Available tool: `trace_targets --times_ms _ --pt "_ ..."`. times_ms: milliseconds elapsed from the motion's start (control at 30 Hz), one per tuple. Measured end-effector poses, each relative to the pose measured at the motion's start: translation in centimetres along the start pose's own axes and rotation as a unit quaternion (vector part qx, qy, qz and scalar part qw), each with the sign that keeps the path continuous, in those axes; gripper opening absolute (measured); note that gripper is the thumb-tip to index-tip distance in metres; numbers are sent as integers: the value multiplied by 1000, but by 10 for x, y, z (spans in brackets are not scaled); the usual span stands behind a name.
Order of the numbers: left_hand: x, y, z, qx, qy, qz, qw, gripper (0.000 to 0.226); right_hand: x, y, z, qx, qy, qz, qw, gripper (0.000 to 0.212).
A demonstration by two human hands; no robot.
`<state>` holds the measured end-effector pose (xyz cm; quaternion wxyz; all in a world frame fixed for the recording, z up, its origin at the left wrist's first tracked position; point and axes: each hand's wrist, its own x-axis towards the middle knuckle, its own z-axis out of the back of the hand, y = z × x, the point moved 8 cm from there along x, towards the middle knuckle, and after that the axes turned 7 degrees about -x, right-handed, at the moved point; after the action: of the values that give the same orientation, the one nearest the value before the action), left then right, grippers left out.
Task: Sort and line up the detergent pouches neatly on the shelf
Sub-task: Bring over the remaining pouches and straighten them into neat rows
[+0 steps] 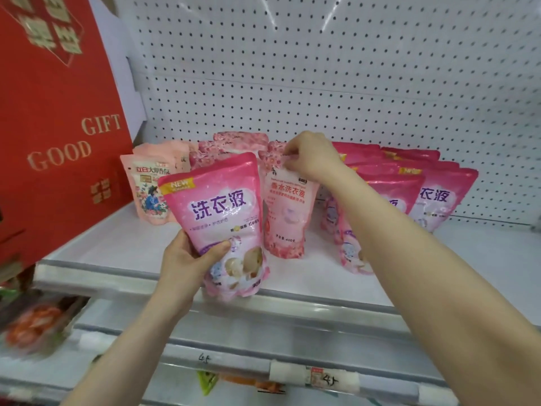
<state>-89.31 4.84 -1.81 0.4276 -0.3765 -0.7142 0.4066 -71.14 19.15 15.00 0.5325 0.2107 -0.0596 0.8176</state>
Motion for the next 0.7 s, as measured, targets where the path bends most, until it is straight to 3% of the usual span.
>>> trace_targets --times_ms 233,400,500,600,633,700 --pt "5 5 -1 -14 7 14 1000 49 12 -6 -3 21 27 36 999 18" --pt "5 4 -6 -22 19 19 999 48 8 -11 -5 28 13 27 999 24" --pt "5 6 -7 -14 22 26 999 44 -6 -13 7 41 -61 22 997 26" --pt "4 6 -11 -13 37 28 999 43 -44 -11 35 140 -199 43 969 24" --pt "3 6 -15 -12 45 27 999 45 -58 -8 38 199 -208 55 956 23" --pt "1 6 -26 -6 67 31 997 52 -85 1 27 334 -141 75 929 21"
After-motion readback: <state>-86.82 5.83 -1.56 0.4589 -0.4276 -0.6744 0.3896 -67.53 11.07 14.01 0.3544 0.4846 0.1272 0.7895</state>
